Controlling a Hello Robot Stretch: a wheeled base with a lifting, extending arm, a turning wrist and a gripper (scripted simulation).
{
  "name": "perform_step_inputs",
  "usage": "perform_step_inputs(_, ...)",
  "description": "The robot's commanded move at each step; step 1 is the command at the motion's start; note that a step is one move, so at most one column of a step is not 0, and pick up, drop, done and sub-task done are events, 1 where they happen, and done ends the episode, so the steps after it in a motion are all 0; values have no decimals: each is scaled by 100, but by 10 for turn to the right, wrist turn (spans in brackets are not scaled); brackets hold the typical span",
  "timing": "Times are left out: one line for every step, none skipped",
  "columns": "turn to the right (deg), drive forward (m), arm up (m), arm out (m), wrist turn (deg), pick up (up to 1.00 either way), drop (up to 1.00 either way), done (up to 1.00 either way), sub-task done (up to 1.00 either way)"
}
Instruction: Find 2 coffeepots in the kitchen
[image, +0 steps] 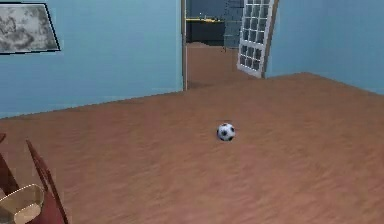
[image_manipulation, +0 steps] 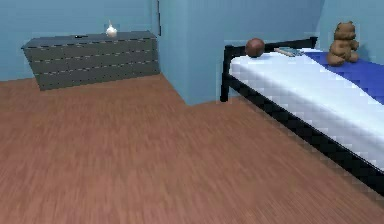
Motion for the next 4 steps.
perform_step_inputs(0, 100, 0, 0, 0, 0, 0, 0, 0)
perform_step_inputs(-30, 0, 0, 0, 0, 0, 0, 0, 0)
perform_step_inputs(0, 100, 0, 0, 0, 0, 0, 0, 0)
perform_step_inputs(0, 40, 0, 0, 0, 0, 0, 0, 0)
